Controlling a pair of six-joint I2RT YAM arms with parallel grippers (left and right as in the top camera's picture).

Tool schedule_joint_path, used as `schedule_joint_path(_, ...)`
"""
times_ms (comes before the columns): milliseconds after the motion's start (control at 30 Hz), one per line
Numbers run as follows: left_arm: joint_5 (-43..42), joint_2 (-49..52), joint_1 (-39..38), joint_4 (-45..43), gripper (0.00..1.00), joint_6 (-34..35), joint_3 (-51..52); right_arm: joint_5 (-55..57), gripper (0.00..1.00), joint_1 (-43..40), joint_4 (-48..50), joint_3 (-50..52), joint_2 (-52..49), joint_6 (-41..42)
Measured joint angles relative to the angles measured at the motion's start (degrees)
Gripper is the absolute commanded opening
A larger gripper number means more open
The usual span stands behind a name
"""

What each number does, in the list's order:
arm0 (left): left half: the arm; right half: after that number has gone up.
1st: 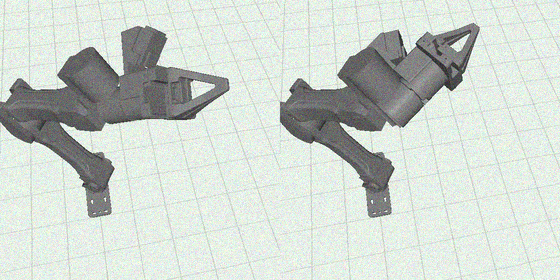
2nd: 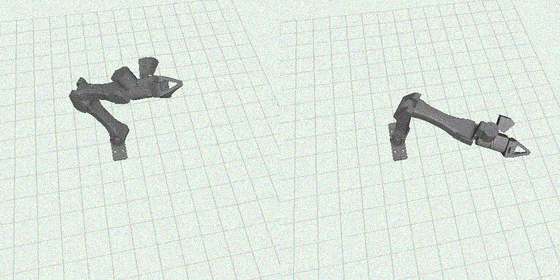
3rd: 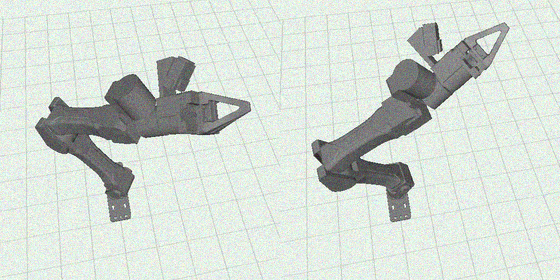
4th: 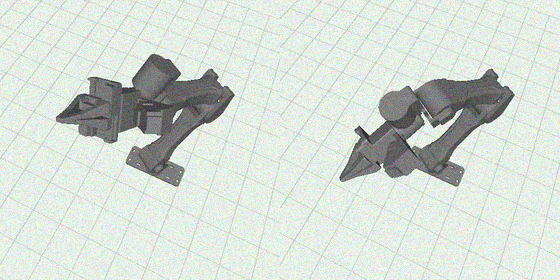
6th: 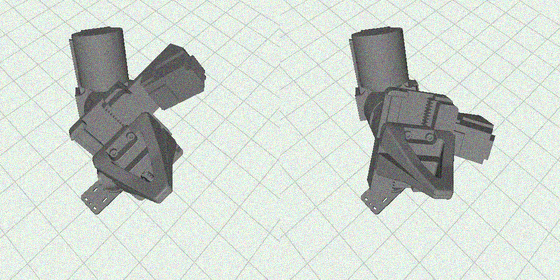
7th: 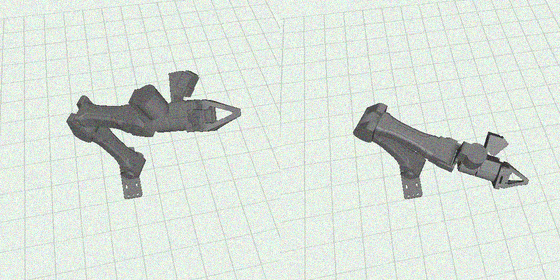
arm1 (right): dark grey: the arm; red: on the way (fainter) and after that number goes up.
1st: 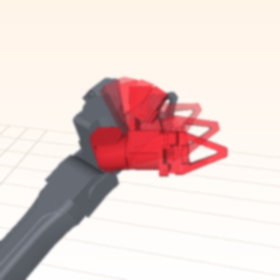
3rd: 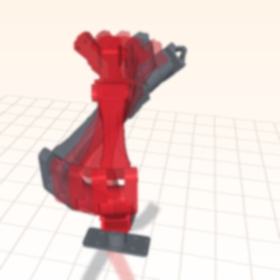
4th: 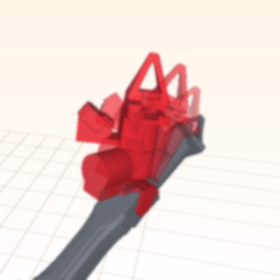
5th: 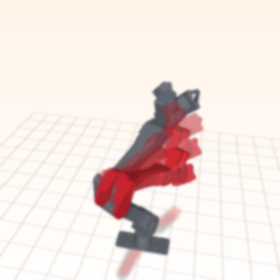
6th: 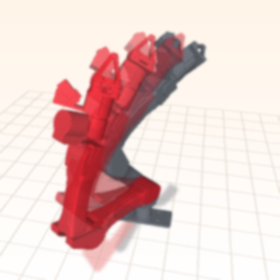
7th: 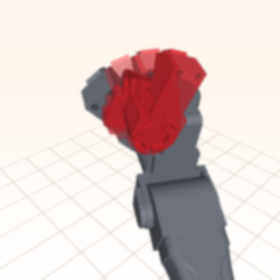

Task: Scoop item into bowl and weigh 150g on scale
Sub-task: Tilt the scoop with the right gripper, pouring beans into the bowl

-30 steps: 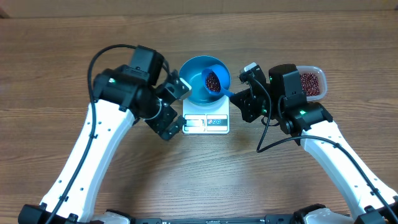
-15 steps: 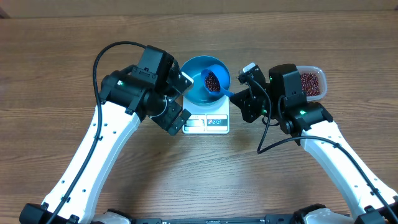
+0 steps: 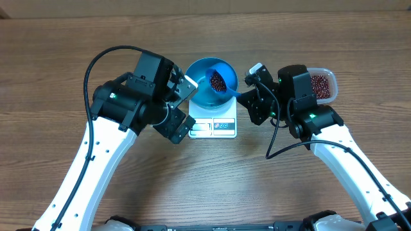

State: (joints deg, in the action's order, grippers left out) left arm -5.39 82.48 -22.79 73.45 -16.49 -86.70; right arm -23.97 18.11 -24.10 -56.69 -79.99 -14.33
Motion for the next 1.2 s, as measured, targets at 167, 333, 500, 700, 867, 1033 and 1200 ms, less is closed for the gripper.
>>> schedule_joint_path(167,-0.2,0.0,0.9,1.8,1.00,-0.2,0.0,0.0,0.04,0.0,0.2,0.0,-0.4,-3.1)
schedule_joint_path(333,-0.9,0.0,1.5,3.3,1.00,-0.4,0.0,0.0,0.04,0.0,0.2,0.0,-1.2,-6.6)
schedule_joint_path(500,-2.1,0.0,1.5,3.1,1.00,-0.4,0.0,0.0,0.04,0.3,0.2,0.0,-1.2,-9.6)
schedule_joint_path(700,-2.6,0.0,1.5,3.0,0.99,-0.4,0.0,0.2,0.04,0.3,0.6,0.0,-1.2,-12.8)
schedule_joint_path(867,-2.6,0.0,1.5,3.0,1.00,-0.4,0.0,0.3,0.04,0.3,2.7,0.0,-1.2,-13.7)
schedule_joint_path(1033,-2.6,0.0,1.5,3.0,1.00,-0.4,0.0,1.2,0.04,0.3,3.9,0.0,-1.5,-14.9)
schedule_joint_path(1200,-2.6,0.0,1.5,3.0,1.00,-0.5,0.0,2.2,0.04,0.3,3.9,0.0,-3.1,-16.2)
